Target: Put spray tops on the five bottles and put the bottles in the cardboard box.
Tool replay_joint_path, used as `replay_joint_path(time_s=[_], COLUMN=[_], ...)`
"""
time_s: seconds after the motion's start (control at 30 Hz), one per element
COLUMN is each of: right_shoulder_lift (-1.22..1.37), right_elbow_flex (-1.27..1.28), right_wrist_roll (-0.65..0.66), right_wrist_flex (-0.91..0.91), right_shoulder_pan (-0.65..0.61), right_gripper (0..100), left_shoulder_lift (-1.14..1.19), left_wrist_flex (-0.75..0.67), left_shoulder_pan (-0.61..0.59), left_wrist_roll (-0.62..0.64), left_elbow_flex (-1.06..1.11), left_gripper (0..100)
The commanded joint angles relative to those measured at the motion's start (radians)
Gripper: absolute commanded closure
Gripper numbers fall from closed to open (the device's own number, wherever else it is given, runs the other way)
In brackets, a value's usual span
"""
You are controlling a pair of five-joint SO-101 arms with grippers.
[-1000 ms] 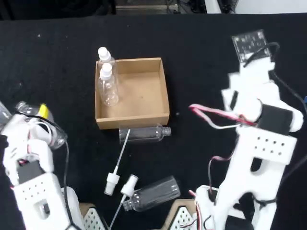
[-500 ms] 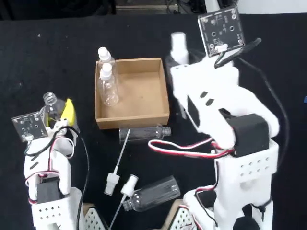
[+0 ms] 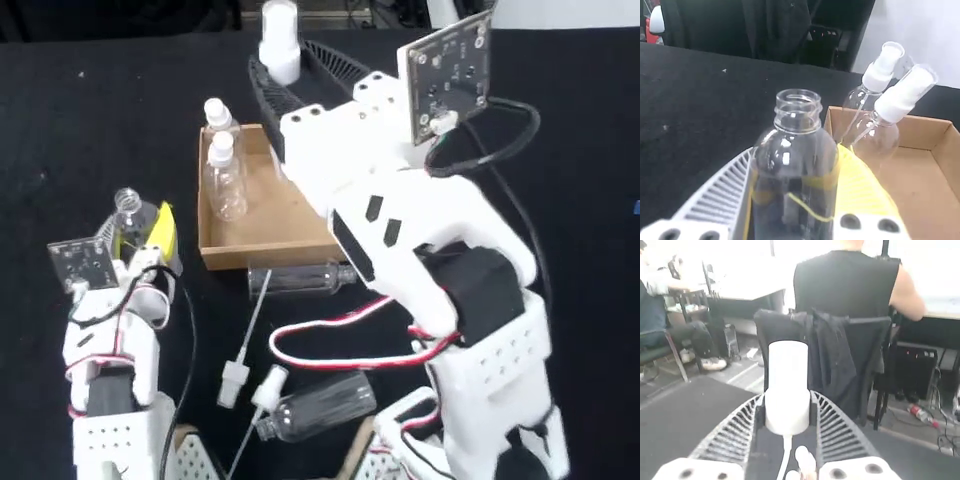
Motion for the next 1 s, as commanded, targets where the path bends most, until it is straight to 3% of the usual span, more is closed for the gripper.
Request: replay_joint_path(time_s=[0.0, 0.43, 0.7, 0.97], right_shoulder_lift=[-0.047, -0.088, -0.163, -0.171], right_elbow_flex=[-0.004, 0.008, 0.051, 0.051], right_wrist_roll=[-0.003, -0.005, -0.005, -0.005], right_wrist_flex=[-0.052, -0.049, -0.057, -0.054], right_shoulder_pan=[-0.02, -0.002, -0.003, 0.0], right_gripper=[98.7, 98.7, 98.7, 98.7], left_shoulder_lift=[-0.015, -0.015, -0.015, -0.015], left_wrist_flex=[-0.098, -0.236, -0.239, -0.325], left_shoulder_pan=[0.013, 0.021, 0.018, 0.114], left_wrist_roll=[-0.006, -0.006, -0.006, -0.006], left_elbow_flex=[0.028, 0.028, 0.028, 0.028], left_gripper=[95, 95, 95, 95])
